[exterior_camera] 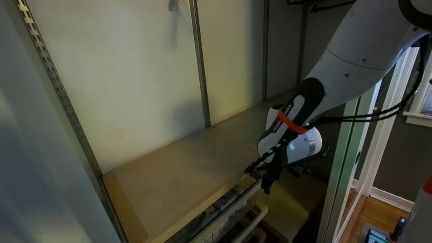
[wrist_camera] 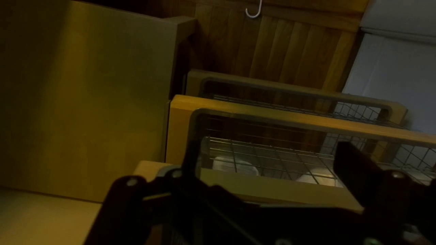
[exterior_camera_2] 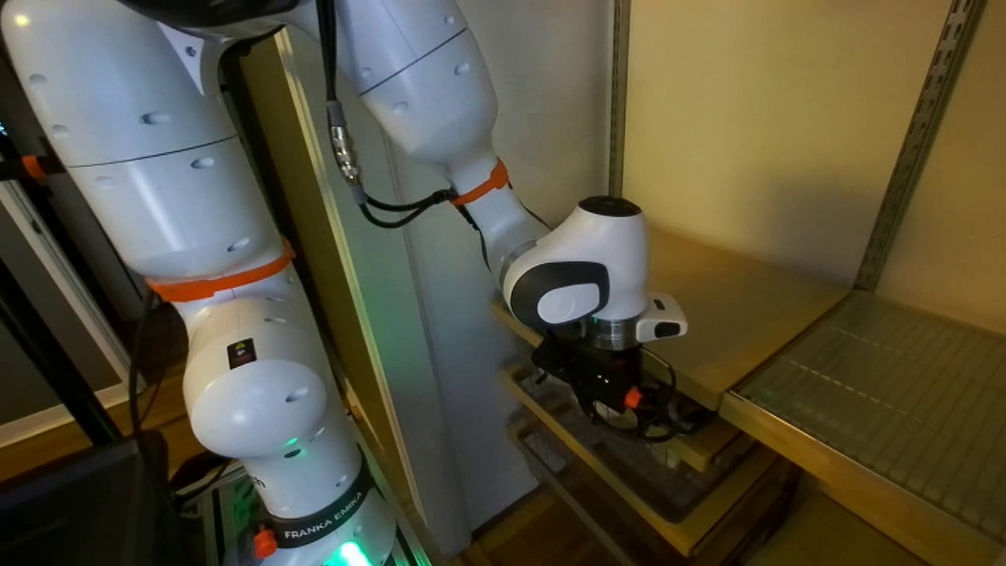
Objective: Pull the top drawer
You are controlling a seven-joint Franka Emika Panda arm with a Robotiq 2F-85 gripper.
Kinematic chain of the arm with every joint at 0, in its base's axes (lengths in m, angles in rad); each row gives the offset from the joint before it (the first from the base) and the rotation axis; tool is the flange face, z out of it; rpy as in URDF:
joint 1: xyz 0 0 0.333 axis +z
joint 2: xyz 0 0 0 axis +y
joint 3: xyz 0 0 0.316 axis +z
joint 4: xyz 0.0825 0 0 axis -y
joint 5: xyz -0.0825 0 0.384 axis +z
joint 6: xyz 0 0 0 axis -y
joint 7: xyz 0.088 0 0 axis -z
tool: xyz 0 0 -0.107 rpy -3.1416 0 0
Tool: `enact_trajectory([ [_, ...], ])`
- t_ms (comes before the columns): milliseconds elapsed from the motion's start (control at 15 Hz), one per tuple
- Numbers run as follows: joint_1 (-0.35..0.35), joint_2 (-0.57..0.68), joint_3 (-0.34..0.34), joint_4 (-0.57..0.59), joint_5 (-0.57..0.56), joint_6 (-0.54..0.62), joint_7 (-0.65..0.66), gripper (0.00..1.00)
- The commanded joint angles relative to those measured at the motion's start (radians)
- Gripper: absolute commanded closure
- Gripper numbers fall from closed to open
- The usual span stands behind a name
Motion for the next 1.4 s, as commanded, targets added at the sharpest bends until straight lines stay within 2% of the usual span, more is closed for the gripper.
enact_trajectory([
  [0,-0.018,-0.002,0.019,0.000,0.000,-0.003,0.002,0.00],
  [533,-0.015,0.038,0.033,0.004,0.003,0.036,0.012,0.00],
  [800,-0.010,0.073,0.046,0.005,0.074,0.103,-0.014,0.00],
  [867,0.011,0.083,0.034,0.004,0.119,0.125,-0.040,0.00],
  [1067,0.023,0.106,0.062,0.005,0.289,0.186,-0.146,0.00],
  [1333,0.013,0.088,0.144,0.006,0.599,0.220,-0.389,0.00],
])
